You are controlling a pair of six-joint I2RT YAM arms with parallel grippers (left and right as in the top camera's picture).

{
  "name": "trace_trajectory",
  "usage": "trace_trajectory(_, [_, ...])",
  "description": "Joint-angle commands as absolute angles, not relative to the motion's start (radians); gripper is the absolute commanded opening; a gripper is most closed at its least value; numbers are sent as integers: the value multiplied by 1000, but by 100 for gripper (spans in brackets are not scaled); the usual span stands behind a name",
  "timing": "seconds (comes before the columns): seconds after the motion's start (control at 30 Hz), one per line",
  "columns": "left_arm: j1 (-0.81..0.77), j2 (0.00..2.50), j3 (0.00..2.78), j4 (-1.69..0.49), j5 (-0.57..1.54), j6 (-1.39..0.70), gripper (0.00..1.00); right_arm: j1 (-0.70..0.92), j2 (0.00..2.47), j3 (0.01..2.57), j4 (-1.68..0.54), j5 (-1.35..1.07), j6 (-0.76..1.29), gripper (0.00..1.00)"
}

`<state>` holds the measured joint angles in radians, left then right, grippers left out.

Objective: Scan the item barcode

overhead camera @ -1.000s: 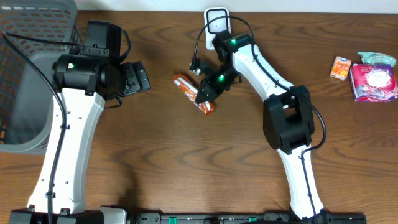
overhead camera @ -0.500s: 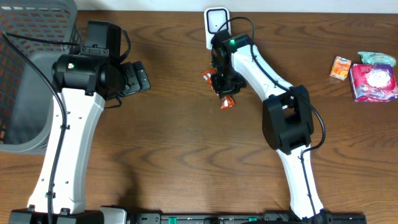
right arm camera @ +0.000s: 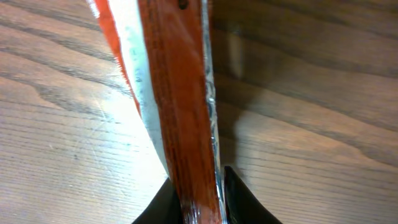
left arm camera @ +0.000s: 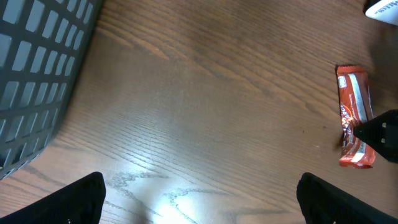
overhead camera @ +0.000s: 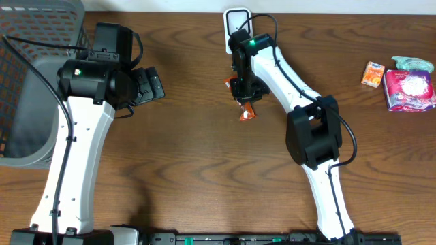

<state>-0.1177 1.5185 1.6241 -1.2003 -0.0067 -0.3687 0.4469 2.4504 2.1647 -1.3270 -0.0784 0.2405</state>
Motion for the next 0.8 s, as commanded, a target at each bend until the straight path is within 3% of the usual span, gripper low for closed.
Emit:
trace_trajectory(0.0, [-114,1509,1624,-1203,-16,-363,98,470,2423,2186,-1324,-82,260,16])
trace_trajectory(0.17, [-114,1509,1624,-1203,-16,-363,98,474,2424,2185,-1309,-88,295,11])
trace_trajectory(0.23, [-114,1509,1624,-1204,-16,-363,98,475,2424,2184,-1309,-88,305,2])
trace_trajectory(0.47, [-114,1509,1624,-1204,-16,-363,98,512,2424,2122,-1244,-88,348,1])
trace_trajectory(0.57, [-114,1509,1624,-1203,-16,-363,98,539,2424,2055,-1200,-88,348,2])
trace_trajectory(0.77, [-114,1509,1624,-1203,-16,-363,98,580,2423,1989,-1156,-77,291,17])
